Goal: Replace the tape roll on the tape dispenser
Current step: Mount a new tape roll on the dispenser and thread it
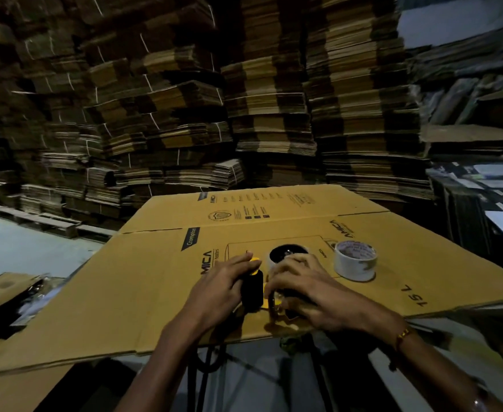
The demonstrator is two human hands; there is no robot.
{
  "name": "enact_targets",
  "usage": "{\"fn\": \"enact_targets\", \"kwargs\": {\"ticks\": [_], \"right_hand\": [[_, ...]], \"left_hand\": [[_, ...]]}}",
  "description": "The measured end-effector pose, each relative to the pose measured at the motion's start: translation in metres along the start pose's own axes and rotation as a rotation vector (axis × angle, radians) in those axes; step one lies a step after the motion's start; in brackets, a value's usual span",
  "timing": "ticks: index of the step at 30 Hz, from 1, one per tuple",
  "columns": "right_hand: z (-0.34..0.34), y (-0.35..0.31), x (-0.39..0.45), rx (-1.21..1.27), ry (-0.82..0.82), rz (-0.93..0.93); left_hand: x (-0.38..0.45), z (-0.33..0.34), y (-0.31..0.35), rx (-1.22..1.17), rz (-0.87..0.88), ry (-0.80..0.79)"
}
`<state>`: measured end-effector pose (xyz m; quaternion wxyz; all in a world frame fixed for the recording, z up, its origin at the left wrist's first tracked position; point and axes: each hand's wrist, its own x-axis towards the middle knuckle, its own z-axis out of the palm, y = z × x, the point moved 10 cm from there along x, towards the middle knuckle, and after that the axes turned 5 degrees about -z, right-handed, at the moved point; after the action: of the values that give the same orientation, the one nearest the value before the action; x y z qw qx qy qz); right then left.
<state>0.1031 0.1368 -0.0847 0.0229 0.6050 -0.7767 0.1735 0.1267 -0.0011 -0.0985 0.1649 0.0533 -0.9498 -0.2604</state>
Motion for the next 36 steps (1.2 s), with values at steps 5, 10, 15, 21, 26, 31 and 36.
{"fn": "enact_targets", "kwargs": {"ticks": [5,10,15,21,26,31,36], "right_hand": [[-0.043,0.027,-0.028,0.366,0.255,0.100],[-0.057,0.101,-0.047,0.305,0.437,0.353],[-0.029,0.104,-0.024,0.117,0.153,0.293],[-0.030,0.094,-0.005,0.058,0.137,0.243],[-0.037,0.087,-0.007,0.017,0.233,0.187],[-0.038,0.076,-0.011,0.034,0.239,0.183],[-0.034,0.062,-0.006,0.055,0.225,0.188]], "left_hand": [[0.004,-0.007,0.006,-0.052,-0.028,0.029],[0.017,-0.011,0.028,-0.006,-0.010,0.080],[0.030,0.011,0.034,0.230,-0.025,-0.077],[0.036,0.024,0.028,0.378,0.000,-0.131],[0.035,0.027,0.024,0.364,0.000,-0.078],[0.030,0.023,0.027,0.317,-0.012,0.024],[0.026,0.022,0.030,0.322,-0.030,0.106]]}}
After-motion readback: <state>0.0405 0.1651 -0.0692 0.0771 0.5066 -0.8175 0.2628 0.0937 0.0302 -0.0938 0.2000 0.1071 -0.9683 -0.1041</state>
